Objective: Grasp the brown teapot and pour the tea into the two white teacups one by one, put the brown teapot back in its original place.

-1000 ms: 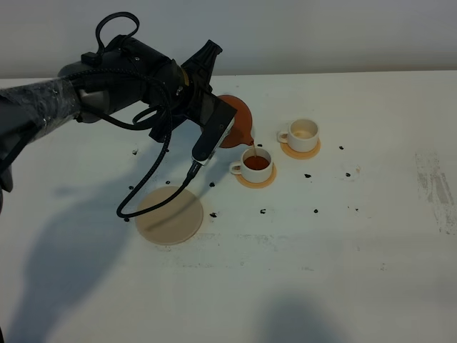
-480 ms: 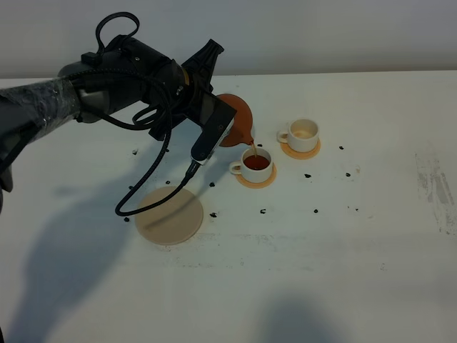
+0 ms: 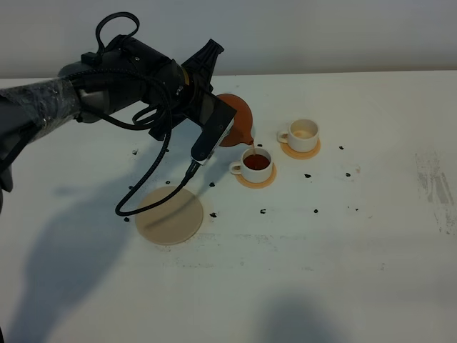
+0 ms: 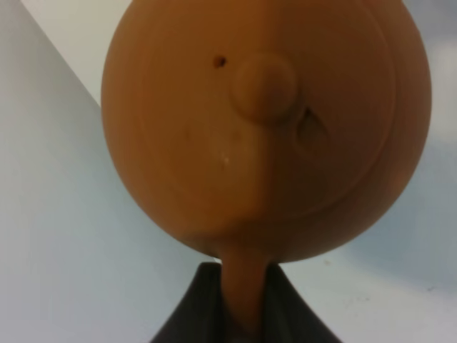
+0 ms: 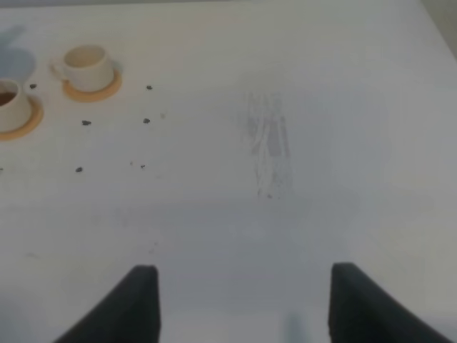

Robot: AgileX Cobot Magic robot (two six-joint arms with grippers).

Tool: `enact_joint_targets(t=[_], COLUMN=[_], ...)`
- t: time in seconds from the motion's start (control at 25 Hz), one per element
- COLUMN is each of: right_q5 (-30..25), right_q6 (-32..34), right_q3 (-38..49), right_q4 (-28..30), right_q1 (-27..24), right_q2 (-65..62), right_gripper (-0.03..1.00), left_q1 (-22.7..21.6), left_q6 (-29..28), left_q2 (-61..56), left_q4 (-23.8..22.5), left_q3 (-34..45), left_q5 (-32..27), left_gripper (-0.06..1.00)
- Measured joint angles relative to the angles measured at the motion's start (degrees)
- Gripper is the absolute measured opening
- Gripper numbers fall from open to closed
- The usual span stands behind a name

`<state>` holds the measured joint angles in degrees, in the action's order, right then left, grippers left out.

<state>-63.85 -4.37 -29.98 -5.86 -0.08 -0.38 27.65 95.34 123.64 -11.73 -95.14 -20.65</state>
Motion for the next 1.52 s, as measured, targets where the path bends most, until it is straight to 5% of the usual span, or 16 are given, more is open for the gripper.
enact_joint_targets(t=[1.52], right_q5=[0.0], right_q6=[0.0], right_q3=[0.0], right_q4=[0.0], right_q1=[0.0], right_q2=[0.0], right_gripper=[0.5], left_q1=[0.0], left_q6=[3.5], left_q2=[0.0], left_q4=[-1.3], left_q3=[0.0], left_q5=[0.4], left_gripper=[0.08])
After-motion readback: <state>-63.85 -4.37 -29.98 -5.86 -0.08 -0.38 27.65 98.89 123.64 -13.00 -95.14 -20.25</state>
